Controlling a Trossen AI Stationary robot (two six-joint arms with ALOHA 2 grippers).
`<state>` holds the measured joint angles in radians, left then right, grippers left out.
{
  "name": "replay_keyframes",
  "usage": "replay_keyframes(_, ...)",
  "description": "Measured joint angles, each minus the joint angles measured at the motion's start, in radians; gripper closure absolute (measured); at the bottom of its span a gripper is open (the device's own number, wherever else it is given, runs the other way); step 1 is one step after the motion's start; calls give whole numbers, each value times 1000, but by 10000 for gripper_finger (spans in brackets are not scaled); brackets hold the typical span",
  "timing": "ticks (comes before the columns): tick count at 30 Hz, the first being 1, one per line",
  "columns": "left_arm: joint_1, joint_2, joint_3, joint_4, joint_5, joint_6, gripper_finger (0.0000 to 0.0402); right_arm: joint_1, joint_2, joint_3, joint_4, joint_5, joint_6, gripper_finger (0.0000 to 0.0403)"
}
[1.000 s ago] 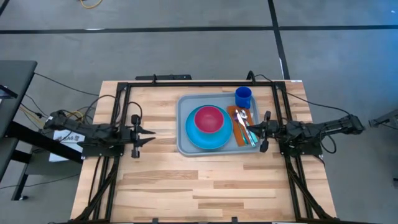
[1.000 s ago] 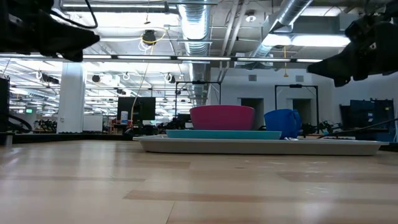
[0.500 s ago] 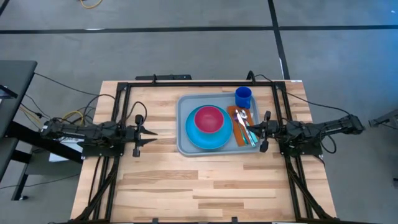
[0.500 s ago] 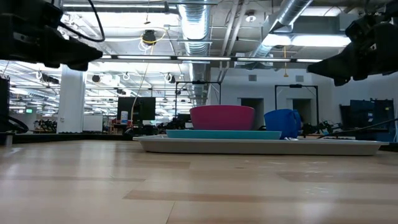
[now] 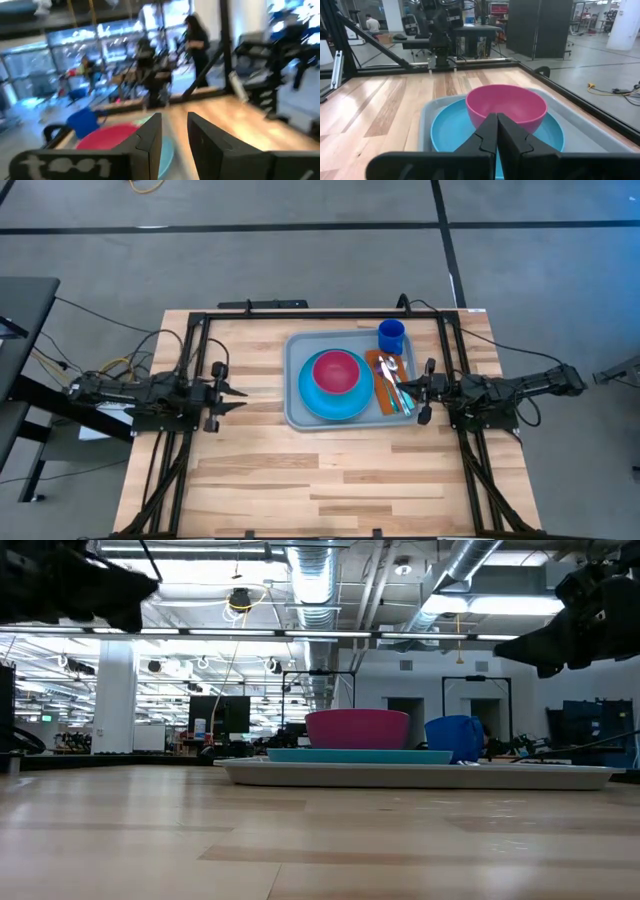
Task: Set up tray
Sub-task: Return to Home Position
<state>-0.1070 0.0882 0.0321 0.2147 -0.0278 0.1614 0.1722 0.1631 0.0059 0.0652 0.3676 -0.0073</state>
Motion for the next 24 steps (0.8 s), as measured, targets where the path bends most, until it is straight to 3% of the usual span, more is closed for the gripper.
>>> replay_keyframes(3, 0, -90, 12, -61, 74, -4, 319, 0, 0, 0, 0, 0, 0, 403)
replay_keyframes(6, 0, -83, 25, -112, 100, -16, 319, 0, 0, 0, 0, 0, 0, 403)
replay_keyframes(13, 0, -85, 1, -52, 183, -52, 319, 0, 1, 0, -1, 0, 0, 403)
replay_keyframes(24, 0, -84, -22, -51, 128, -32, 319, 0, 1, 0, -1, -1, 0, 403)
